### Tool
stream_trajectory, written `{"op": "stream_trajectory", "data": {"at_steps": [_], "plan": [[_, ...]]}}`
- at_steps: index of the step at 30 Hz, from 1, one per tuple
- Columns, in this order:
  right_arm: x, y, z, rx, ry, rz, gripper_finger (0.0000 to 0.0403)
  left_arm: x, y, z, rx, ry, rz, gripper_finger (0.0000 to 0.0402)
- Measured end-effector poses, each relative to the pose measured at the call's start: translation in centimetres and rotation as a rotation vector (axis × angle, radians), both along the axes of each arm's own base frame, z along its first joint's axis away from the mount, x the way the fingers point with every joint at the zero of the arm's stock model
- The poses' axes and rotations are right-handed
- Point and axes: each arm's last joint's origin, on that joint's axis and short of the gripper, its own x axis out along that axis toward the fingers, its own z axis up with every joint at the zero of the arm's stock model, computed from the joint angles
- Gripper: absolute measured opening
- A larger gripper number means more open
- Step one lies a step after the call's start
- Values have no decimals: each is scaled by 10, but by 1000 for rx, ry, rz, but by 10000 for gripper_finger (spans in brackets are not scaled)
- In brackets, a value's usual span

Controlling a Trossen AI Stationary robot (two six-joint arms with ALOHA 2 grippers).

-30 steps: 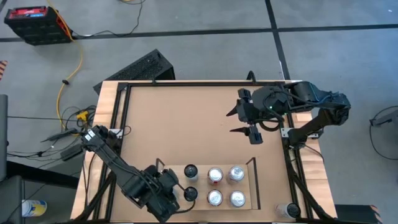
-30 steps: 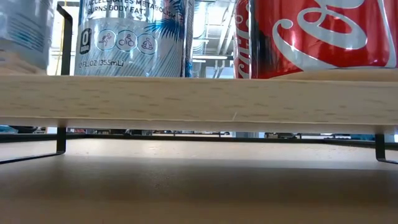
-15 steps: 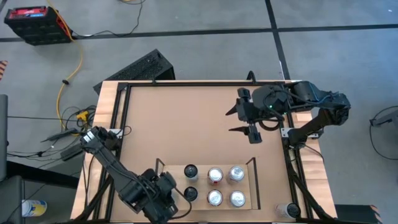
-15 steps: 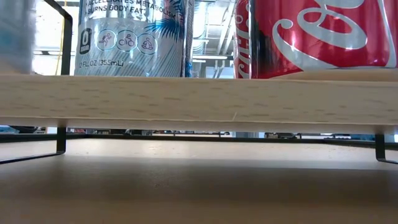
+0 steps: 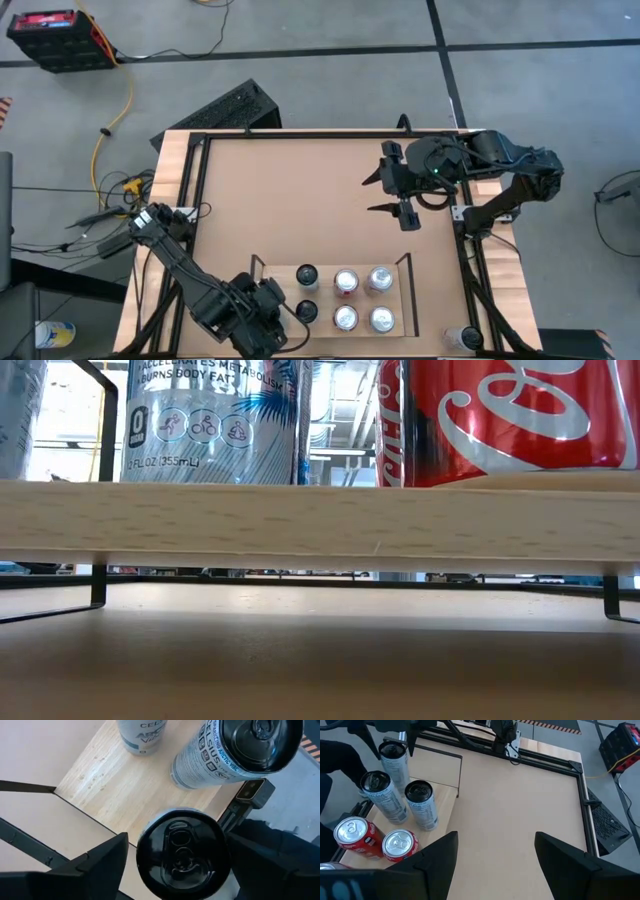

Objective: Place canned beverage on shelf
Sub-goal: Put the top white pink soda can on the shelf

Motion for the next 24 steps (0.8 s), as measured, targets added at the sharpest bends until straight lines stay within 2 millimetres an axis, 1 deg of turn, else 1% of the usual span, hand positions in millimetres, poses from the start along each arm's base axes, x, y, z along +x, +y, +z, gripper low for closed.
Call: {"op": "stream_trajectory", "data": {"at_steps": [12,17,24], "plan": [[0,0,0,1,0,-1,286,0,0,0,-2,4,-6,314],[0,0,0,17,0,-12,286,3,1,0,-15,0,-24,315],[-1,0,0,37,9,-24,286,6,3,8,-22,-23,-47,315]]}}
